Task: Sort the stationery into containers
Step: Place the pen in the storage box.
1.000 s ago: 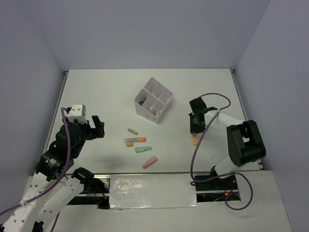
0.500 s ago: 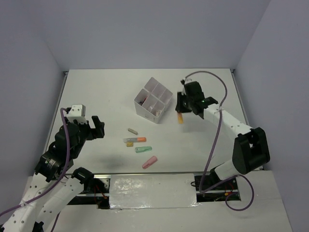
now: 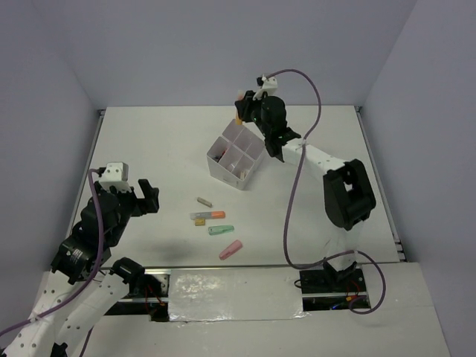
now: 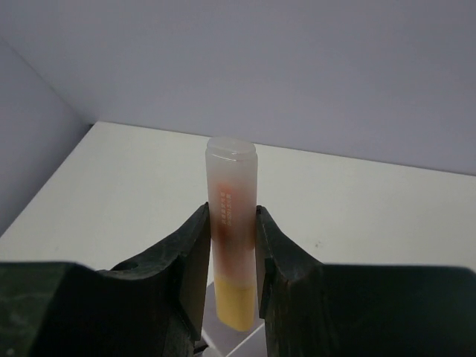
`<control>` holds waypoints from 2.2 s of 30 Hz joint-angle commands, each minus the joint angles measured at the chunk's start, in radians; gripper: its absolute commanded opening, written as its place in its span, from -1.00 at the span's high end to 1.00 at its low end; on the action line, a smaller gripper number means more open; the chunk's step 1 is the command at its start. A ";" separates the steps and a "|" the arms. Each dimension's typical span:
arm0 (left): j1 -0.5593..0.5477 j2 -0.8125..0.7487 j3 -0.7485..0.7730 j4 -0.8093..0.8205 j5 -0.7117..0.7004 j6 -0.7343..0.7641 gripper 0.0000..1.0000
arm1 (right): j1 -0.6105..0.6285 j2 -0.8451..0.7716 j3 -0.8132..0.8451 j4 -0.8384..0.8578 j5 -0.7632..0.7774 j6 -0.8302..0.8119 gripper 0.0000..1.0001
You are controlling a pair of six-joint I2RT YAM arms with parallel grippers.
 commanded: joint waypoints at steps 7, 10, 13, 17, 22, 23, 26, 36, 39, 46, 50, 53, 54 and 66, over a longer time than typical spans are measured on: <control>0.005 -0.001 0.003 0.053 0.018 0.029 -0.99 | 0.013 0.168 0.111 0.244 0.022 -0.081 1.00; 0.004 -0.006 0.001 0.056 0.024 0.032 -0.99 | 0.009 0.191 0.120 0.245 0.016 -0.094 1.00; 0.004 -0.014 -0.002 0.059 0.035 0.035 -0.99 | 0.010 0.200 0.093 0.284 0.008 -0.094 1.00; 0.004 -0.026 -0.002 0.062 0.036 0.035 -0.99 | 0.012 0.192 0.015 0.353 -0.003 -0.078 0.84; 0.005 -0.037 -0.005 0.065 0.043 0.039 -0.99 | 0.013 0.205 -0.008 0.388 -0.030 -0.061 0.75; 0.004 -0.037 -0.005 0.065 0.044 0.039 -0.99 | 0.012 0.211 -0.011 0.390 -0.032 -0.055 0.73; 0.004 -0.040 -0.003 0.065 0.046 0.039 -0.99 | 0.013 0.214 -0.022 0.397 -0.035 -0.048 0.61; 0.004 -0.047 -0.006 0.068 0.053 0.040 -0.99 | 0.012 0.220 -0.079 0.459 -0.040 -0.031 0.44; 0.004 -0.049 -0.006 0.070 0.053 0.040 -0.99 | 0.010 0.225 -0.085 0.460 -0.044 -0.029 0.41; 0.004 -0.050 -0.005 0.070 0.058 0.042 -0.99 | 0.012 0.199 -0.145 0.508 -0.044 -0.025 -0.28; 0.004 -0.049 -0.005 0.071 0.061 0.045 -0.99 | 0.016 0.179 -0.153 0.502 -0.050 -0.038 -0.39; 0.004 -0.049 -0.005 0.071 0.059 0.043 -0.99 | 0.016 0.157 -0.163 0.505 -0.064 -0.040 -0.40; 0.005 -0.050 -0.005 0.071 0.059 0.043 -0.99 | 0.018 0.147 -0.166 0.500 -0.069 -0.044 -0.42; 0.022 0.048 0.035 -0.024 -0.180 -0.049 -0.99 | 0.321 -0.217 -0.100 -0.460 -0.010 -0.283 -0.95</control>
